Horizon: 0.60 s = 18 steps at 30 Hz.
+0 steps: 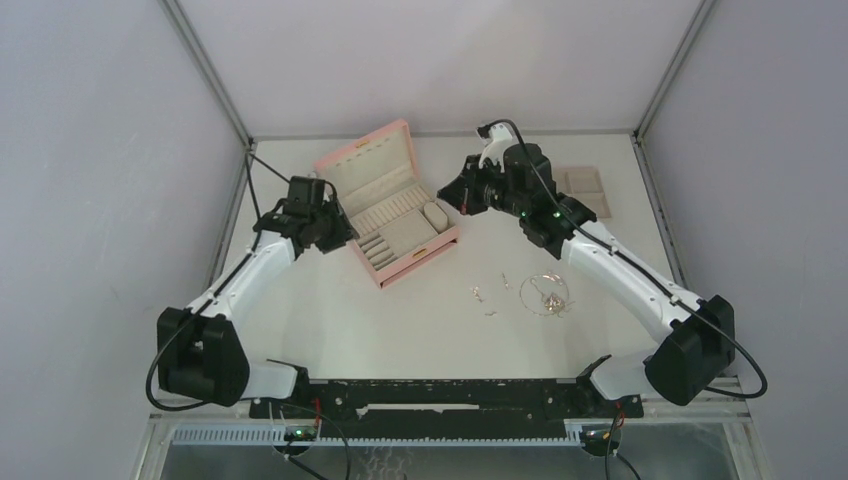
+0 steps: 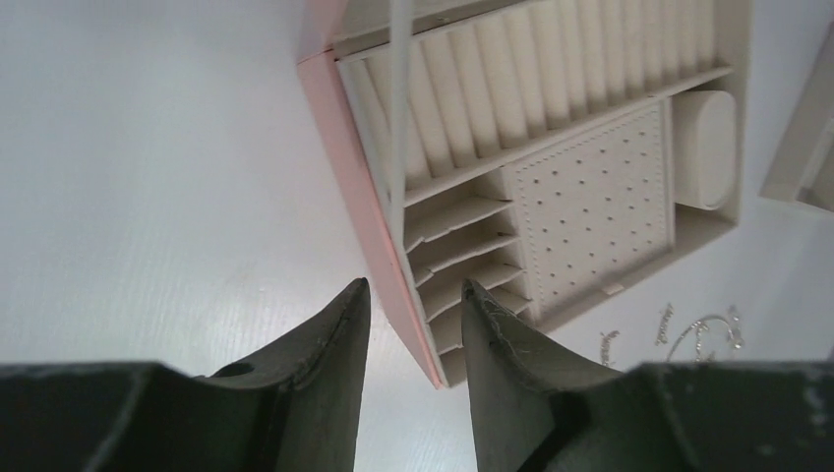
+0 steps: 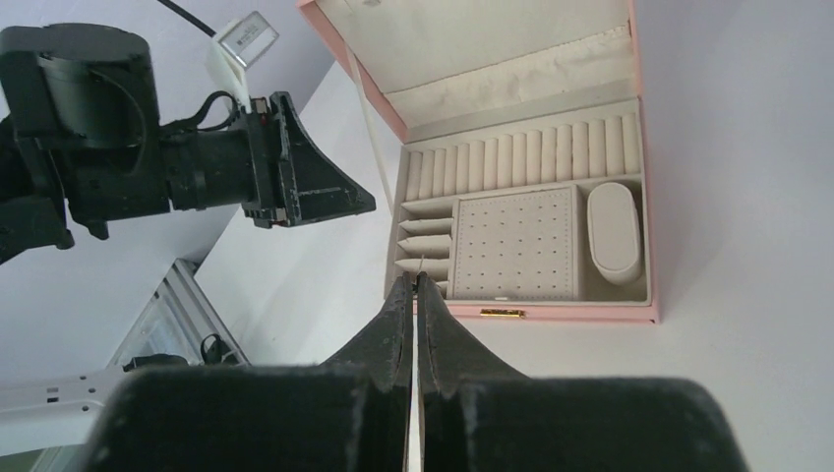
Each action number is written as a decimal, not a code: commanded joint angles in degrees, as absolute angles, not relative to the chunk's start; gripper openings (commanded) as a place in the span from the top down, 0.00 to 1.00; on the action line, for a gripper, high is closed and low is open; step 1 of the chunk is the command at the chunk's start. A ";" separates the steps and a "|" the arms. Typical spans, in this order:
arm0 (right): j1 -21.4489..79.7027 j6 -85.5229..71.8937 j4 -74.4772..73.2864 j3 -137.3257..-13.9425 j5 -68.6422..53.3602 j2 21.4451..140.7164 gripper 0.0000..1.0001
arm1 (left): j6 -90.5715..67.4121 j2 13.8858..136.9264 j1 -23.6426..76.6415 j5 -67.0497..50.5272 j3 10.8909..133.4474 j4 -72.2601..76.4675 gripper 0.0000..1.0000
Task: Organize the mixed jewelry
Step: Adjust the jewelry box at the center of the board.
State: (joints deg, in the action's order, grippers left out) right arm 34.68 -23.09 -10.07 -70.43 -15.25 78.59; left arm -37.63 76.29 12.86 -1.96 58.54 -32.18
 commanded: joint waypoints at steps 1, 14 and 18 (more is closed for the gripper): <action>35.59 -19.52 -16.36 -75.06 -11.73 79.74 1.00 | -38.93 78.20 13.45 1.85 57.34 -28.26 0.56; 35.68 -19.35 -16.04 -75.50 -12.50 80.48 1.00 | -39.56 82.19 16.69 2.47 55.90 -26.50 0.70; 35.68 -19.32 -15.82 -75.50 -12.74 81.05 1.00 | -39.08 83.05 16.79 2.12 56.00 -27.19 0.79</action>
State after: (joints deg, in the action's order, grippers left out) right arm 35.31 -20.56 -17.15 -73.58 -12.53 80.82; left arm -39.05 82.43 16.62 1.37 55.16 -28.18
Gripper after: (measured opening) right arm 0.007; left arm 0.247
